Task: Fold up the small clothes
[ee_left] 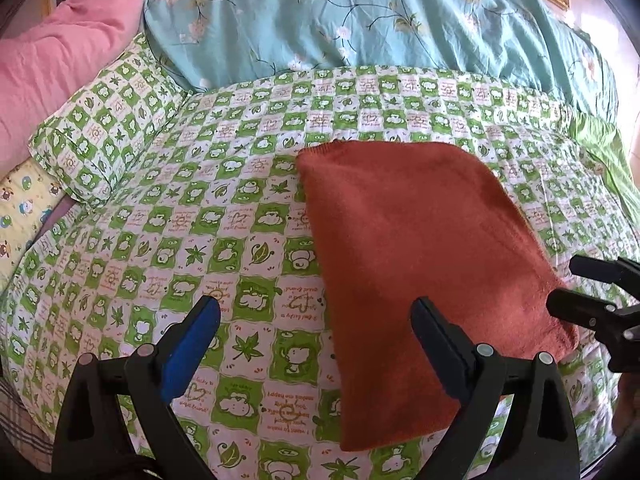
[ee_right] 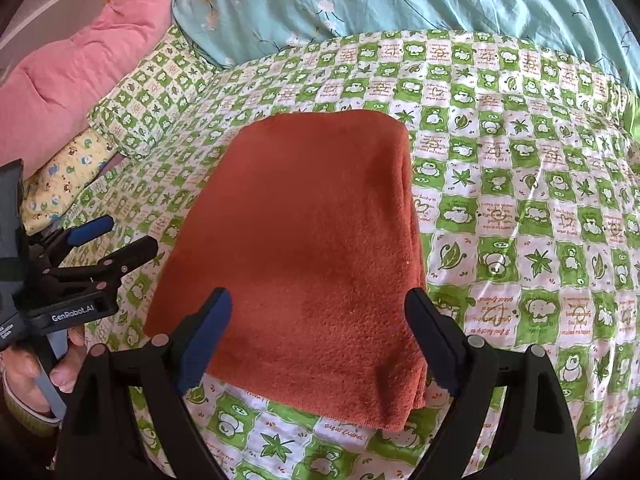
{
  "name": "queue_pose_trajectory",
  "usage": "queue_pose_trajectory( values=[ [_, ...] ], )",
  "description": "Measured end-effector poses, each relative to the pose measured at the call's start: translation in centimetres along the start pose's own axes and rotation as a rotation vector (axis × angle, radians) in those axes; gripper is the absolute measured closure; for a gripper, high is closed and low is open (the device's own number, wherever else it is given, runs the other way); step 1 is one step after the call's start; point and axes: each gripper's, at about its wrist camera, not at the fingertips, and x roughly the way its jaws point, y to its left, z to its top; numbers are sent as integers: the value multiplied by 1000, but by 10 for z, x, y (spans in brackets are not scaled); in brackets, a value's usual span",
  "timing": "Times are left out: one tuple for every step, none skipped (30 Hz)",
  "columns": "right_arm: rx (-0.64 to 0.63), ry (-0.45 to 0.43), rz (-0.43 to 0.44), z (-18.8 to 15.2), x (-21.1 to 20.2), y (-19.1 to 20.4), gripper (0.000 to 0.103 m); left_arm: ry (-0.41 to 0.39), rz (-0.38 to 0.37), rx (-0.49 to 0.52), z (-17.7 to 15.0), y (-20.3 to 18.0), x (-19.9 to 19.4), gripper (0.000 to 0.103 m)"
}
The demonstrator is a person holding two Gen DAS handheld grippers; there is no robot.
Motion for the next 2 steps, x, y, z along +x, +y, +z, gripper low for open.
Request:
queue_pose_trajectory(
  values=[
    [-2,-9,-1,0,0,0,13,-1,0,-5,0,-1,1,6],
    [1,-12,-4,0,1,-1,12,2,2,-11,0,-1,2,6]
  ],
)
